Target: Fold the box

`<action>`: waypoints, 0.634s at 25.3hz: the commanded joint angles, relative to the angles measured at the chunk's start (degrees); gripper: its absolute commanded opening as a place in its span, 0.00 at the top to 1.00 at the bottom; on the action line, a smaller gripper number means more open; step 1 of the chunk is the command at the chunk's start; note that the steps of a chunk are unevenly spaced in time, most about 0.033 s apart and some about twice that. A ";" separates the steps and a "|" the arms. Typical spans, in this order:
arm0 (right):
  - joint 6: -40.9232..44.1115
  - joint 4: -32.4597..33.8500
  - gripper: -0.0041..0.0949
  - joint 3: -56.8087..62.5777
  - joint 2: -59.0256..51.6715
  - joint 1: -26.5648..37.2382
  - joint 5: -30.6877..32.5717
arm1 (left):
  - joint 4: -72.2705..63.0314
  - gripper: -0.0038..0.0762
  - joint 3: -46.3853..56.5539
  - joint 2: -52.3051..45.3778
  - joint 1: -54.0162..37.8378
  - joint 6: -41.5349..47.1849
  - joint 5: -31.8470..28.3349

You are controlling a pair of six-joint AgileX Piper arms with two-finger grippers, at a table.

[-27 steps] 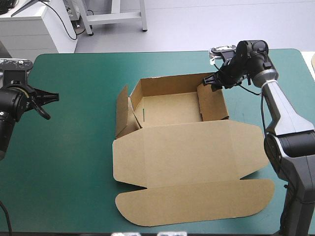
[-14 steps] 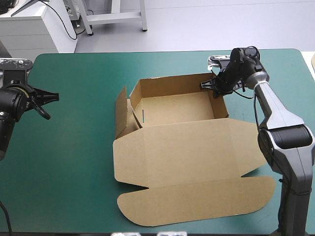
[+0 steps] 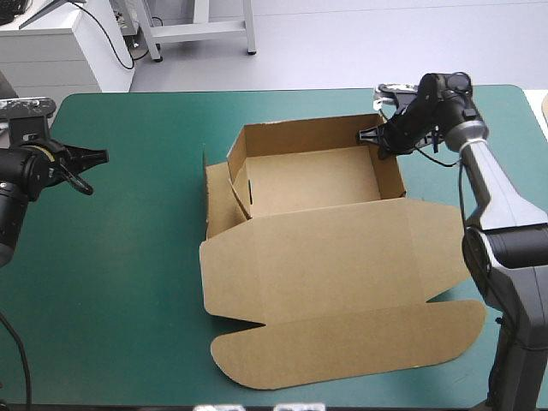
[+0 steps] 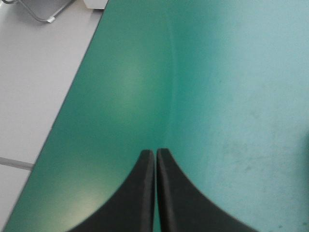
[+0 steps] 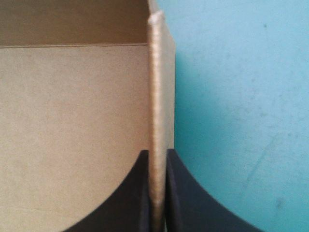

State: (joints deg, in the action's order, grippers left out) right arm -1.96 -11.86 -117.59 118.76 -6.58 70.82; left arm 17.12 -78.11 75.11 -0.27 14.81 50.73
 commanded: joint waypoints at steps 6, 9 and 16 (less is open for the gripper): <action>-4.70 -17.28 0.97 -1.80 -12.15 8.23 0.51 | -36.87 0.96 -1.41 2.25 -10.21 -17.33 -7.98; -6.62 -20.10 0.97 -1.80 -15.93 9.96 0.51 | -58.65 0.96 -1.41 5.17 -12.70 -28.88 -5.71; -7.97 -22.06 0.97 -1.80 -20.62 10.34 0.51 | -91.37 0.96 -1.41 11.08 -12.61 -46.75 8.61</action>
State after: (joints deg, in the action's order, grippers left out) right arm -9.78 -29.44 -117.59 102.03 3.25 71.51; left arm -63.26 -78.05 87.45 -13.01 -28.12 56.06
